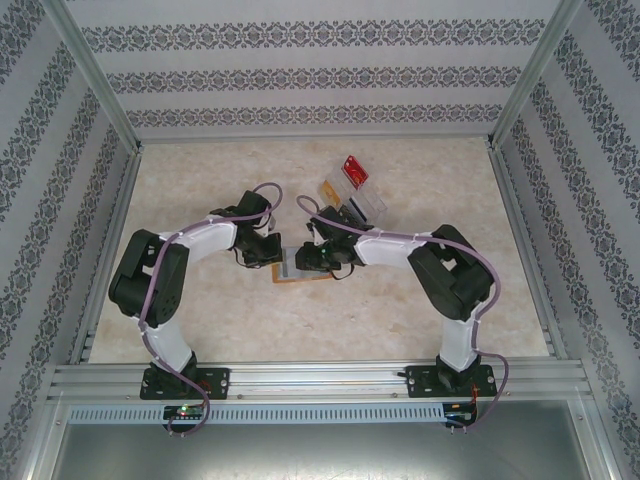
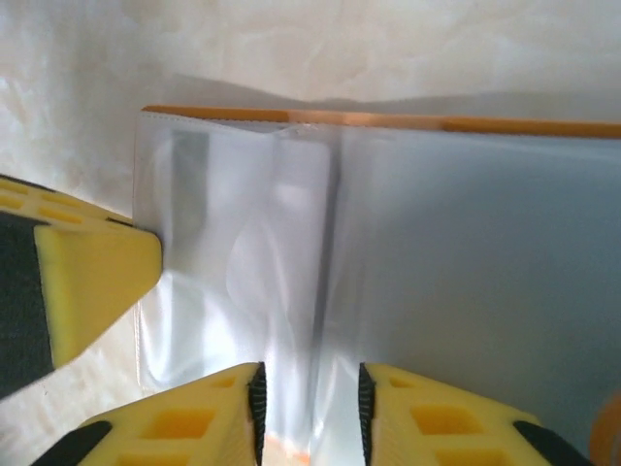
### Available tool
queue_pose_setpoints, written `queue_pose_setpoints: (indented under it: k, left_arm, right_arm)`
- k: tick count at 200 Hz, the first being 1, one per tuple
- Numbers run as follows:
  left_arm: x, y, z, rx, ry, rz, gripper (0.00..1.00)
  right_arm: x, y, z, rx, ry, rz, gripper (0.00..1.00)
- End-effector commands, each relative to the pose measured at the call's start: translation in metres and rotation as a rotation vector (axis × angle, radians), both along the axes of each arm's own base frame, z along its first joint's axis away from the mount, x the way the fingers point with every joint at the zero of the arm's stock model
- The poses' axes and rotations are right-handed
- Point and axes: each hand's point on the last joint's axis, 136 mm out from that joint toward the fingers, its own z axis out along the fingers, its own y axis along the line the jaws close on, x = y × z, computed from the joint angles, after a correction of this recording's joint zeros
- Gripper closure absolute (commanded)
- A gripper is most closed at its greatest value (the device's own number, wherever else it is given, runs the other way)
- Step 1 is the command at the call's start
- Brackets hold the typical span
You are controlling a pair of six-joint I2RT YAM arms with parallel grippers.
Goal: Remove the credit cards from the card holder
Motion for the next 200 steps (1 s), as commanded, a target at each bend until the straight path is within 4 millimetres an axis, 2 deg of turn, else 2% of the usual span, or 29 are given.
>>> queue_pose_setpoints:
  k: [1, 23, 49, 62, 79, 98, 127, 153, 180, 200]
  left_arm:
    - [-0.003, 0.006, 0.026, 0.044, -0.053, -0.064, 1.0]
    - [-0.004, 0.007, 0.039, 0.052, -0.072, -0.096, 1.0]
    - [-0.003, 0.003, 0.044, 0.027, -0.068, -0.094, 1.0]
    - [-0.003, -0.005, 0.043, -0.019, -0.054, -0.083, 0.93]
    - [-0.001, -0.02, 0.043, -0.114, -0.042, -0.069, 0.78]
    - [0.0, -0.032, 0.039, -0.193, -0.019, -0.062, 0.66]
    - [0.001, -0.045, 0.037, -0.276, 0.003, -0.057, 0.56]
    - [0.004, -0.059, 0.049, -0.378, -0.017, -0.07, 0.45]
    - [0.007, -0.06, 0.055, -0.397, -0.032, -0.07, 0.37]
    - [0.011, -0.046, 0.053, -0.354, -0.047, -0.023, 0.35]
  right_arm:
    - [0.003, -0.008, 0.032, 0.041, -0.062, -0.032, 0.61]
    - [0.008, -0.026, 0.039, 0.025, -0.12, -0.085, 0.55]
    - [0.01, -0.04, 0.041, 0.009, -0.145, -0.128, 0.5]
    - [0.011, -0.045, 0.04, 0.007, -0.147, -0.148, 0.49]
    - [0.012, -0.048, 0.042, 0.012, -0.154, -0.166, 0.49]
    - [0.013, -0.05, 0.045, 0.017, -0.16, -0.173, 0.49]
    - [0.013, -0.053, 0.048, 0.017, -0.165, -0.181, 0.49]
    - [0.014, -0.056, 0.049, 0.013, -0.167, -0.188, 0.49]
    - [0.014, -0.058, 0.048, 0.009, -0.17, -0.19, 0.5]
    - [0.013, -0.059, 0.048, 0.001, -0.17, -0.184, 0.5]
